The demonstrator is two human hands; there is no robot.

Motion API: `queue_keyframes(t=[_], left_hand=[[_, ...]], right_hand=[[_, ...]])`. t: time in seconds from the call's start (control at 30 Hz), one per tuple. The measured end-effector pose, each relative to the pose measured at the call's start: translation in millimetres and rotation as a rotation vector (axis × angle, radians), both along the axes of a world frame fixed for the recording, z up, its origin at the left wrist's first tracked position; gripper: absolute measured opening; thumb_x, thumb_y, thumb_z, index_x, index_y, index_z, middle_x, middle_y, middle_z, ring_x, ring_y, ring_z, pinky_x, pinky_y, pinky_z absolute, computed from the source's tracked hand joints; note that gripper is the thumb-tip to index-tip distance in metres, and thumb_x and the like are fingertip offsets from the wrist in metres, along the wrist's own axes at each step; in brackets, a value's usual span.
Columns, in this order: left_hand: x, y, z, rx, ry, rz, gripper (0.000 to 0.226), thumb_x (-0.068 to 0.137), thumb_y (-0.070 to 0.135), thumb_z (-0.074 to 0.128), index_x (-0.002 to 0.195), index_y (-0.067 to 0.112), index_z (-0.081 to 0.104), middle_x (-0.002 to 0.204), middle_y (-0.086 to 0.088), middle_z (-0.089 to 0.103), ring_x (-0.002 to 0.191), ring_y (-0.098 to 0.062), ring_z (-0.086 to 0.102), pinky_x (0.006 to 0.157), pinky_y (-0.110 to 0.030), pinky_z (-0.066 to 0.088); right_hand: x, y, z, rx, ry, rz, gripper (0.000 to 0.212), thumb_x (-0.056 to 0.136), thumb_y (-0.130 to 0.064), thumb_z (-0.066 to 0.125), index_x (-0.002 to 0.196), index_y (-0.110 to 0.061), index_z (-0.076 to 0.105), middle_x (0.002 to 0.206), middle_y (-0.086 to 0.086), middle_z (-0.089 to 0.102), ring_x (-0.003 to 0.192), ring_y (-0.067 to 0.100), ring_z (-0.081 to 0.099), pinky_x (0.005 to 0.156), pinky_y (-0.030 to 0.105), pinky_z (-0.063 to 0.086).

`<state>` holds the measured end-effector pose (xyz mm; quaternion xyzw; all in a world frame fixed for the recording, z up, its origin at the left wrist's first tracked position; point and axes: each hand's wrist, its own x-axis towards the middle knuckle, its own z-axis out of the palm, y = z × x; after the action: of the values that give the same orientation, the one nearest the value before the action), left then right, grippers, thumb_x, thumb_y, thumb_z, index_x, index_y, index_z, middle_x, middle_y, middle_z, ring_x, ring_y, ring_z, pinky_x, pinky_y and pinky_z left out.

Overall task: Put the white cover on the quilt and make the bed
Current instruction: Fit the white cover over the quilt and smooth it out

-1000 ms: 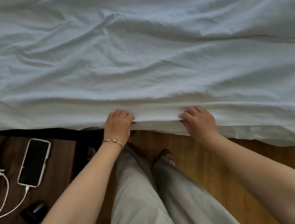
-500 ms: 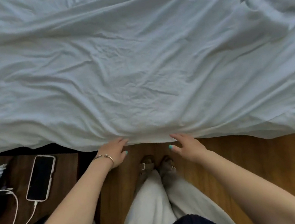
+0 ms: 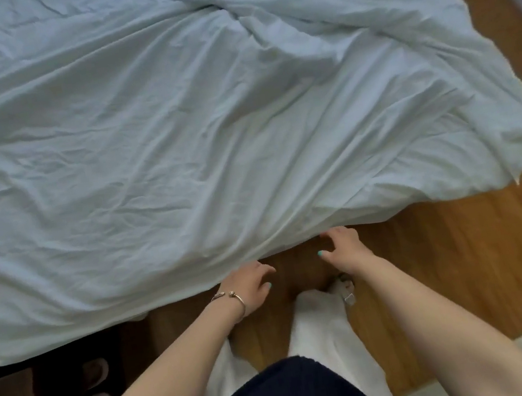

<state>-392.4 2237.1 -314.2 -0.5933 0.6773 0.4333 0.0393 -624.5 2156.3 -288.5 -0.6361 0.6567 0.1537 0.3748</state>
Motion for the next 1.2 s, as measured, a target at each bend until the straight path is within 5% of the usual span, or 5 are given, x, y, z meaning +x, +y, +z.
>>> queue_keyframes(t=[0.47,0.6,0.83,1.0,1.2], left_hand=[[-266.4,-205.9,-28.4,-0.196,-0.258,0.339,0.064,0.095,0.04,0.052,0.151,0.029,0.025,0.158,-0.004,0.022,0.143,-0.027,0.019,0.115,-0.039,0.022],[-272.6,-223.4,-46.3,-0.166,-0.383,0.323,0.053,0.097,0.042,0.049,0.147,0.033,0.035,0.153,-0.003,0.031,0.138,-0.027,0.027,0.109,-0.038,0.027],[-261.2,-231.1,-37.5,-0.292,-0.11,0.508,0.018,0.098,0.016,0.05,0.105,0.016,0.066,0.103,-0.006,0.066,0.096,-0.03,0.059,0.072,-0.035,0.04],[-253.8,-196.4,-6.8,-0.224,-0.035,0.296,0.031,0.099,0.039,0.031,0.105,0.02,0.055,0.081,0.008,0.055,0.078,-0.025,0.059,0.063,-0.034,0.038],[-242.6,-142.4,-16.0,0.242,-0.277,-0.18,0.037,0.099,0.052,0.032,0.125,0.038,0.054,0.123,0.005,0.056,0.118,-0.022,0.055,0.094,-0.038,0.046]], right_hand=[[-243.4,-231.5,-14.1,-0.26,0.189,0.306,0.075,0.091,0.002,0.044,0.153,-0.033,0.022,0.16,0.0,0.017,0.146,0.024,0.016,0.108,0.04,0.036],[-263.7,-277.2,-35.4,-0.28,0.269,0.482,0.07,0.094,-0.015,0.052,0.151,-0.034,0.017,0.161,0.001,0.01,0.148,0.029,0.008,0.112,0.044,0.03],[-272.1,-317.6,-55.7,-0.467,0.086,0.439,0.033,0.083,-0.034,0.072,0.116,-0.03,0.068,0.13,0.002,0.052,0.125,0.032,0.038,0.097,0.04,0.035],[-265.2,-285.6,-34.4,-0.486,-0.058,0.512,0.016,0.1,-0.025,0.048,0.106,-0.02,0.063,0.099,0.005,0.067,0.089,0.03,0.059,0.074,0.038,0.043],[-297.5,-159.3,-31.9,0.03,0.156,0.741,0.019,0.1,-0.028,0.04,0.115,-0.029,0.052,0.114,0.001,0.062,0.108,0.027,0.06,0.079,0.035,0.046]])
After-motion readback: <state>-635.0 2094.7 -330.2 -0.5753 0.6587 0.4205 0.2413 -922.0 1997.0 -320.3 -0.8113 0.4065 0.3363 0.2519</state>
